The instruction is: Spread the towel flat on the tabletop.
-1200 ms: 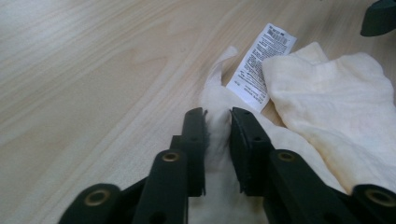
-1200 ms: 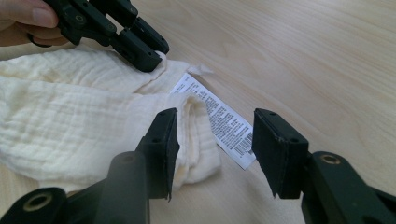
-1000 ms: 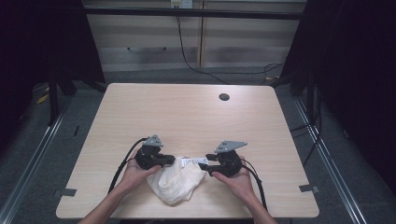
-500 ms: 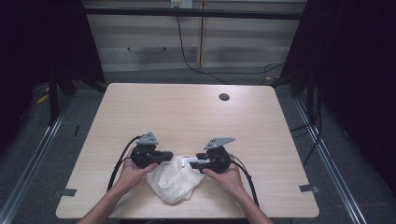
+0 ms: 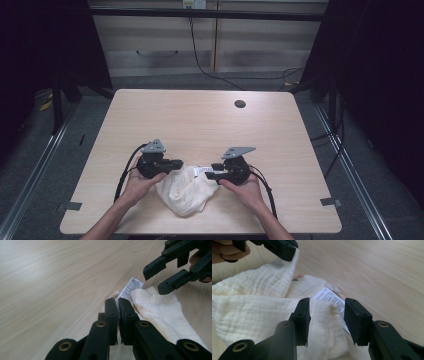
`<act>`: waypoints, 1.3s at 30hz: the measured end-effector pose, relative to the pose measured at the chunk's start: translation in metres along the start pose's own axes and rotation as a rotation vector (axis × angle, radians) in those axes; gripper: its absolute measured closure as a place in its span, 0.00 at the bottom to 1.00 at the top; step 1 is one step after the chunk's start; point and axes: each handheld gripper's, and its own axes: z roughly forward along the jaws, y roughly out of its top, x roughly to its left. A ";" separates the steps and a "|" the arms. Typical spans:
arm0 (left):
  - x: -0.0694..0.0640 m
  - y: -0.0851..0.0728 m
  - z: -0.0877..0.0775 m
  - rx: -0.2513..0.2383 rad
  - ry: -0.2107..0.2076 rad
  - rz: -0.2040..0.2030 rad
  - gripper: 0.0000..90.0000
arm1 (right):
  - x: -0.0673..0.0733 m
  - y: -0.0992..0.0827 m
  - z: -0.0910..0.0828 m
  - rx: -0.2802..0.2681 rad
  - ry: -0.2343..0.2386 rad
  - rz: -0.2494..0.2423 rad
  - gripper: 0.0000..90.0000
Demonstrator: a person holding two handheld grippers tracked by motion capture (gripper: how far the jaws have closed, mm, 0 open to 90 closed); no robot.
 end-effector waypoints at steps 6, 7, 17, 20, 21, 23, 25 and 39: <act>0.001 0.013 -0.021 -0.085 0.011 -0.004 0.96 | -0.005 0.001 -0.011 -0.029 -0.023 0.013 0.61; -0.001 0.016 -0.024 -0.103 0.010 -0.002 0.96 | -0.006 0.001 -0.012 -0.034 -0.027 0.016 0.60; -0.021 0.039 -0.063 -0.247 0.030 0.074 0.96 | -0.011 0.003 -0.026 -0.069 -0.059 0.031 0.59; -0.026 0.044 -0.076 -0.290 0.041 0.094 0.96 | -0.012 0.004 -0.031 -0.081 -0.064 0.030 0.59; -0.027 0.045 -0.080 -0.302 0.047 0.099 0.96 | -0.013 0.004 -0.032 -0.084 -0.066 0.031 0.59; -0.027 0.047 -0.088 -0.321 0.056 0.101 0.96 | -0.014 0.004 -0.035 -0.089 -0.072 0.035 0.59; -0.024 0.046 -0.096 -0.338 0.070 0.092 0.96 | -0.015 0.003 -0.036 -0.090 -0.076 0.035 0.59; 0.039 0.007 -0.090 -0.249 0.184 -0.086 0.96 | -0.015 0.003 -0.033 -0.073 -0.091 0.023 0.59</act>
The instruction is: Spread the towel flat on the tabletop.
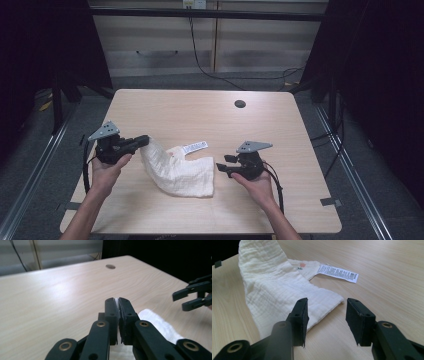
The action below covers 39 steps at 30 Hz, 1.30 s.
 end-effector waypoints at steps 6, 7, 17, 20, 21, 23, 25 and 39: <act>0.008 -0.004 0.001 0.008 0.013 -0.024 0.96 | -0.006 0.006 0.018 0.037 -0.008 -0.023 0.64; 0.008 -0.005 0.002 0.008 0.010 -0.025 0.96 | -0.009 0.008 0.022 0.039 -0.005 -0.018 0.66; 0.009 -0.007 0.005 0.025 0.007 -0.022 0.96 | -0.029 0.011 0.068 0.102 -0.019 -0.009 0.74; 0.012 -0.009 0.005 0.026 0.013 -0.028 0.96 | -0.032 0.009 0.076 0.125 -0.016 -0.009 0.70; 0.012 -0.009 0.006 0.029 0.014 -0.028 0.96 | -0.032 0.008 0.077 0.128 -0.014 -0.007 0.70; 0.012 -0.011 0.007 0.034 0.013 -0.027 0.95 | -0.032 0.007 0.079 0.127 -0.007 -0.015 0.69; 0.012 -0.011 0.008 0.039 0.011 -0.028 0.95 | -0.030 0.007 0.081 0.131 -0.010 -0.023 0.69; 0.014 -0.014 0.008 0.041 0.011 -0.041 0.95 | -0.020 0.005 0.081 0.142 0.012 -0.075 0.97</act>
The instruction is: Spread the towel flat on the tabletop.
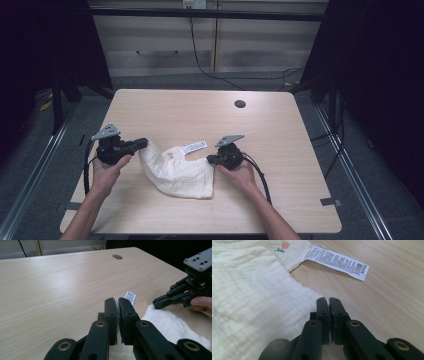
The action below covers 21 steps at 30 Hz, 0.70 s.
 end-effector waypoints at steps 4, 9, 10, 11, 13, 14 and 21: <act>0.000 -0.001 0.000 0.002 -0.001 0.001 0.95 | -0.002 0.000 -0.005 -0.023 0.025 0.042 0.97; 0.001 -0.002 0.000 0.003 -0.001 -0.001 0.95 | -0.010 0.004 -0.022 -0.091 0.042 0.092 0.97; 0.001 -0.001 -0.001 0.002 0.000 -0.003 0.95 | -0.011 0.004 -0.025 -0.095 0.046 0.100 0.97; 0.001 -0.001 -0.001 0.003 0.000 -0.004 0.95 | -0.013 0.004 -0.027 -0.095 0.043 0.108 0.97; 0.001 -0.001 -0.002 -0.002 -0.001 -0.008 0.95 | -0.015 0.004 -0.032 -0.107 0.034 0.115 0.97; 0.001 -0.001 -0.002 -0.002 -0.001 -0.008 0.95 | -0.016 0.005 -0.036 -0.110 0.029 0.115 0.97; -0.001 0.001 -0.004 -0.024 -0.016 -0.020 0.95 | -0.017 0.012 -0.061 -0.175 0.008 0.115 0.97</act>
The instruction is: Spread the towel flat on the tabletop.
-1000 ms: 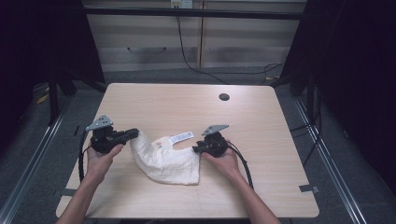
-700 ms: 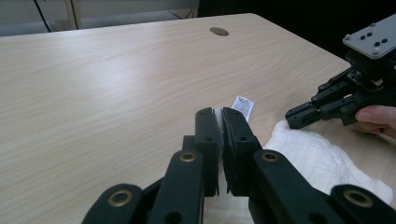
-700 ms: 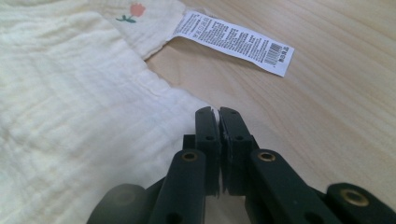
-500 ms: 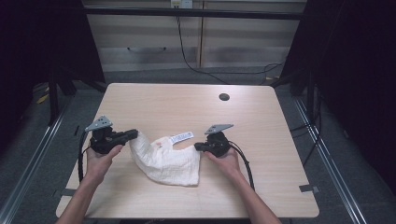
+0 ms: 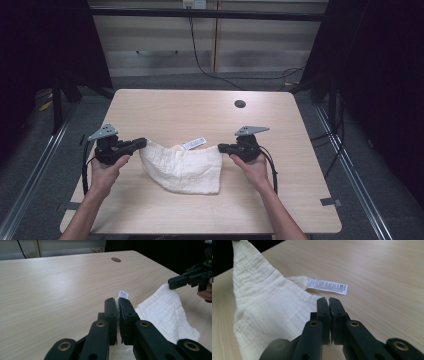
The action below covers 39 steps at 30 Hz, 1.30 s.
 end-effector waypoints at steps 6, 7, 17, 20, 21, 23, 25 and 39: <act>-0.008 0.005 0.001 -0.012 -0.028 0.020 0.95 | 0.000 0.009 -0.022 -0.062 -0.005 -0.010 0.98; -0.008 0.005 0.001 -0.012 -0.030 0.020 0.95 | -0.001 0.009 -0.025 -0.068 -0.010 -0.007 0.97; -0.012 0.010 -0.004 -0.041 -0.058 0.011 0.96 | -0.010 0.017 -0.050 -0.123 -0.034 -0.008 0.98; -0.019 0.017 -0.007 -0.056 -0.072 0.032 0.96 | -0.009 0.023 -0.056 -0.146 -0.037 -0.014 0.98; -0.021 0.019 -0.007 -0.057 -0.070 0.042 0.96 | -0.009 0.025 -0.059 -0.155 -0.039 -0.017 0.98; -0.024 0.022 -0.008 -0.062 -0.071 0.052 0.96 | -0.009 0.027 -0.061 -0.164 -0.037 -0.020 0.98; -0.028 0.028 -0.009 -0.066 -0.064 0.062 0.96 | -0.010 0.034 -0.070 -0.208 -0.031 -0.011 0.98; -0.031 0.064 -0.016 -0.125 -0.059 0.081 0.96 | -0.008 0.073 -0.098 -0.278 -0.076 -0.055 0.98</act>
